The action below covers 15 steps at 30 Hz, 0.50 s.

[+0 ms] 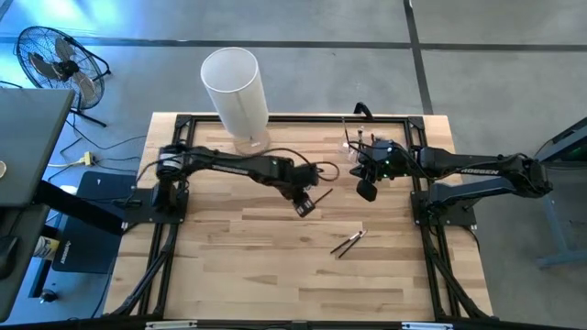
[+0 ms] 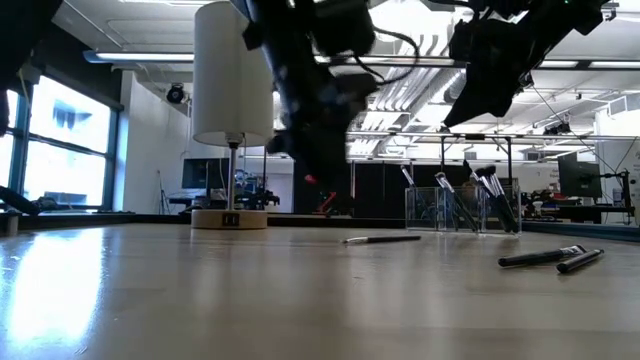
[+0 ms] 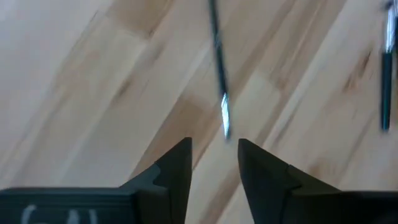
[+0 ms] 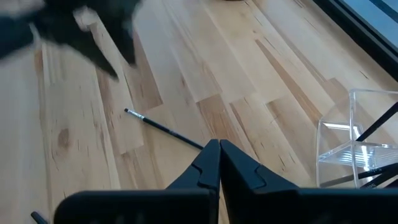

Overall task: Put items in baskets/containers
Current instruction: Put the eyeshadow brush into the transparent organizer

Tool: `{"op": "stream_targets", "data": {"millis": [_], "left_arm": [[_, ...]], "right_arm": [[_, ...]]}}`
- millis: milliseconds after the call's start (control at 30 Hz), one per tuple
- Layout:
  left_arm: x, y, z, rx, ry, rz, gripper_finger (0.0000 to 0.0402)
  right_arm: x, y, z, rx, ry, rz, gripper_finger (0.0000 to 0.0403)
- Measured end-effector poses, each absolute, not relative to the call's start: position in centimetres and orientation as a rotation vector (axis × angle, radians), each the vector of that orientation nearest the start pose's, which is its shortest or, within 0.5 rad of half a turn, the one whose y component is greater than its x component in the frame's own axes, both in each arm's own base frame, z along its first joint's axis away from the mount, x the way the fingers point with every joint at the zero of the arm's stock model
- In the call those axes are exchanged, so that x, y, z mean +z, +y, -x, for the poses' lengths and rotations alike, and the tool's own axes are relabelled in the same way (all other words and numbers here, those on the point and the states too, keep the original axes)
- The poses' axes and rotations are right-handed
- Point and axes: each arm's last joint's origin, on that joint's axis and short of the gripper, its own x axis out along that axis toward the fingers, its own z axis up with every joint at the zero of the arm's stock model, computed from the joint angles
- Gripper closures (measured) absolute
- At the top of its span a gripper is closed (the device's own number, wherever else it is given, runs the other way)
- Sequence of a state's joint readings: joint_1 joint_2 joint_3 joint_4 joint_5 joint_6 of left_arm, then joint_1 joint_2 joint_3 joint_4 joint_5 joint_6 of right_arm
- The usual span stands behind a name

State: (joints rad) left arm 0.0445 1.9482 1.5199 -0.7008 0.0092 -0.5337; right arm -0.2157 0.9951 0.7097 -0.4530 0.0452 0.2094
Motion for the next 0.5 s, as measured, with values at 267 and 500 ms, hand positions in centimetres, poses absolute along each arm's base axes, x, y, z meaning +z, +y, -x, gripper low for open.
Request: {"op": "stream_targets", "data": {"millis": [267, 500], "left_arm": [[18.3, 0.2, -41.8, 0.282, 1.162, 0.498, 0.0266], [17.4, -1.7, -42.6, 0.266, 1.115, 0.449, 0.0266]], "right_arm": [[24.9, -4.4, -19.5, -0.328, 0.708, -0.270, 0.0400], [24.9, -4.4, -19.5, -0.329, 0.708, -0.271, 0.0397]]}}
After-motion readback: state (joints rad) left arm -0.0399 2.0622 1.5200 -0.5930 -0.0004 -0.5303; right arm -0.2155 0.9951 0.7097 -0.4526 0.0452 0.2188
